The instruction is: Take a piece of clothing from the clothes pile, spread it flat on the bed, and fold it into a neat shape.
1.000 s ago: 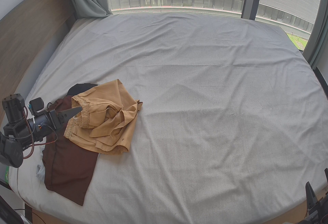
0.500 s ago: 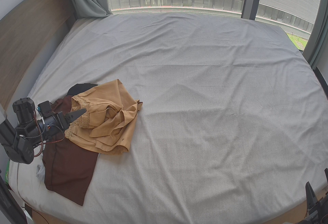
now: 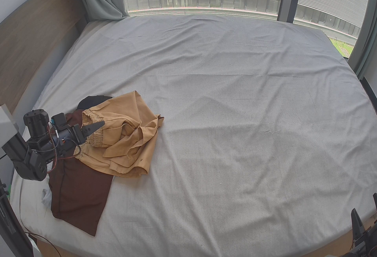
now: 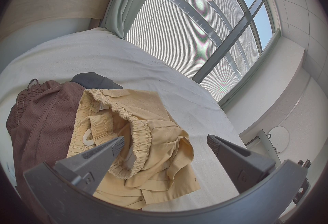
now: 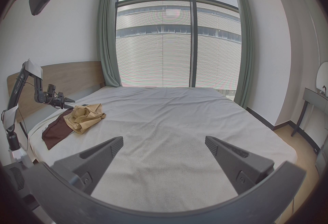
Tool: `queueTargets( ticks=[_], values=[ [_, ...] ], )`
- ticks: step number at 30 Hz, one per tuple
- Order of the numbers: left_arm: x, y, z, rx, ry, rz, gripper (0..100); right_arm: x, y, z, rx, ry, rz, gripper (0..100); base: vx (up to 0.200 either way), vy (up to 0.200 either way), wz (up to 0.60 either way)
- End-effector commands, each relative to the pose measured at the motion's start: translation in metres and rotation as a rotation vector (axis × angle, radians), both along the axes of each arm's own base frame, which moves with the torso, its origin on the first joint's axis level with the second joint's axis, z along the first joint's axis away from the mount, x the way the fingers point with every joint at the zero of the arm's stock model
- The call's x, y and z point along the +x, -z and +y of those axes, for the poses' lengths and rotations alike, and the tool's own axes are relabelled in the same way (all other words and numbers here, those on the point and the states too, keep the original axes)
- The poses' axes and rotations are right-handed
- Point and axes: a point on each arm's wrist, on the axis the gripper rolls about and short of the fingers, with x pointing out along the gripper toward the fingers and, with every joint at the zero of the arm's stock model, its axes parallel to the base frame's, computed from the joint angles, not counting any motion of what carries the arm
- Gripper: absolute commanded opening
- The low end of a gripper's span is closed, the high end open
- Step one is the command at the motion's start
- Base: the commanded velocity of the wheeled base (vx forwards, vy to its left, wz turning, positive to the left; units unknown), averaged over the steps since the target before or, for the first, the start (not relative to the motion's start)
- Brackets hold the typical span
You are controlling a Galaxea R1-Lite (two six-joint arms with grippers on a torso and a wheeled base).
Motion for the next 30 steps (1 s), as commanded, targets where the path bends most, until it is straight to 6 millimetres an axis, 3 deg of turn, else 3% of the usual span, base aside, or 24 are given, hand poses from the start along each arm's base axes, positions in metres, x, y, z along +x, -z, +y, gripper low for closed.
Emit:
queueTargets(
  ticks=[1,15,30],
  values=[
    [0.009,0.005,-0.001,-0.005,0.006,0.005,100,0.000,0.005,0.000,-0.001,0.000,0.000,100,0.000,0.000,0.00],
    [0.018,0.000,-0.028,-0.057,0.070,0.011,100,0.000,0.005,0.000,0.000,-0.002,0.000,100,0.000,0.000,0.00],
    [0.028,0.011,-0.033,-0.054,0.076,0.022,100,0.000,0.005,0.000,0.000,0.000,0.000,100,0.000,0.000,0.00]
  ],
)
